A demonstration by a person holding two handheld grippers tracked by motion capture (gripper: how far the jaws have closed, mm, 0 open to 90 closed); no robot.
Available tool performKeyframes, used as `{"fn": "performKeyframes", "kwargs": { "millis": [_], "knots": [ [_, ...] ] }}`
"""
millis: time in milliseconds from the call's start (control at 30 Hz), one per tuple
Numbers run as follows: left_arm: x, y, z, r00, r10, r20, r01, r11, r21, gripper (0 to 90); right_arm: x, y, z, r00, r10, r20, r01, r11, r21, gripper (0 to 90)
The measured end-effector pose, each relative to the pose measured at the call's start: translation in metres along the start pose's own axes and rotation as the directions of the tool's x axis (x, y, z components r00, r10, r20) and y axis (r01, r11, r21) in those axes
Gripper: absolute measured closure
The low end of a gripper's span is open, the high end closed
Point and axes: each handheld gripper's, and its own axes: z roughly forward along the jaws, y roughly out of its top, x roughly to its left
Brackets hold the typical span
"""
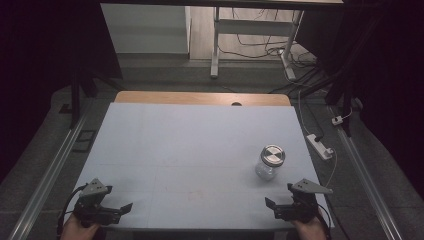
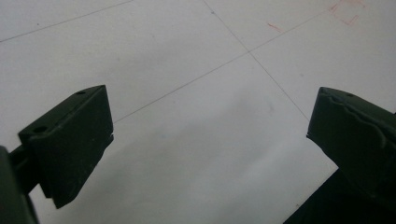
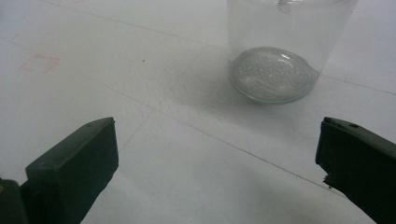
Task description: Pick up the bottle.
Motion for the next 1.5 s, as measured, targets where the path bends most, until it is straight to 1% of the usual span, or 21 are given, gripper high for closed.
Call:
{"fn": "performKeyframes", "kwargs": {
  "millis": [100, 233, 400, 533, 667, 800, 900, 1000, 1100, 1267, 1500],
  "knots": [
    [-0.0002, -0.0001, -0.0002, 1.0, 0.003, 0.002, -0.003, 1.0, -0.001, 1.4, -0.0001, 0.0002, 0.0002, 1.0, 0.003, -0.004, -0.003, 1.0, 0.003, 0.0],
    [-0.0003, 0.0001, 0.0001, 1.0, 0.003, 0.002, -0.003, 1.0, 0.004, 1.7, 0.001, 0.0005, 0.001, 0.9999, -0.012, -0.011, 0.012, 1.0, 0.011, 0.0],
    [0.0007, 0.0004, 0.0003, 1.0, -0.005, 0.006, 0.005, 1.0, 0.008, 1.7, 0.002, 0.0008, 0.0022, 0.9993, -0.028, -0.026, 0.028, 0.999, 0.022, 0.0],
    [0.0015, 0.0, 0.0, 0.9999, -0.013, 0.011, 0.013, 0.9999, 0.003, 1.7, 0.0029, 0.0011, 0.0027, 0.9991, -0.036, -0.025, 0.036, 0.999, 0.027, 0.0],
    [0.0011, 0.0001, 0.0, 0.9999, -0.008, 0.011, 0.008, 1.0, 0.004, 1.7, 0.0033, 0.0013, 0.0031, 0.9991, -0.038, -0.021, 0.038, 0.999, 0.031, 0.0],
    [0.0008, 0.0002, 0.0, 0.9999, -0.005, 0.01, 0.005, 1.0, 0.005, 1.7, 0.0032, 0.0015, 0.0032, 0.9985, -0.041, -0.035, 0.042, 0.999, 0.033, 0.0],
    [0.0007, 0.0002, 0.0001, 0.9999, -0.004, 0.01, 0.004, 1.0, 0.006, 1.8, 0.0035, 0.0017, 0.0028, 0.9987, -0.041, -0.03, 0.042, 0.999, 0.027, 0.0],
    [0.0004, 0.0003, 0.0002, 1.0, -0.001, 0.008, 0.001, 1.0, 0.008, 1.7, 0.0038, 0.0028, 0.002, 0.9988, -0.035, -0.035, 0.035, 0.999, -0.003, 0.0],
    [0.0001, 0.0003, 0.0004, 1.0, -0.001, 0.008, 0.001, 1.0, 0.009, 1.7, 0.005, 0.0043, 0.0019, 0.9985, -0.039, -0.039, 0.038, 0.999, -0.017, 0.0],
    [0.0002, 0.0003, 0.0004, 1.0, -0.002, 0.008, 0.002, 1.0, 0.009, 1.8, 0.0055, 0.0059, 0.0024, 0.9983, -0.038, -0.045, 0.037, 0.999, -0.028, 0.0],
    [0.0011, 0.0003, 0.0002, 0.9999, -0.006, 0.014, 0.006, 1.0, 0.007, 1.7, 0.0055, 0.0084, 0.0033, 0.9987, -0.026, -0.044, 0.025, 0.999, -0.034, 0.0]
  ]
}}
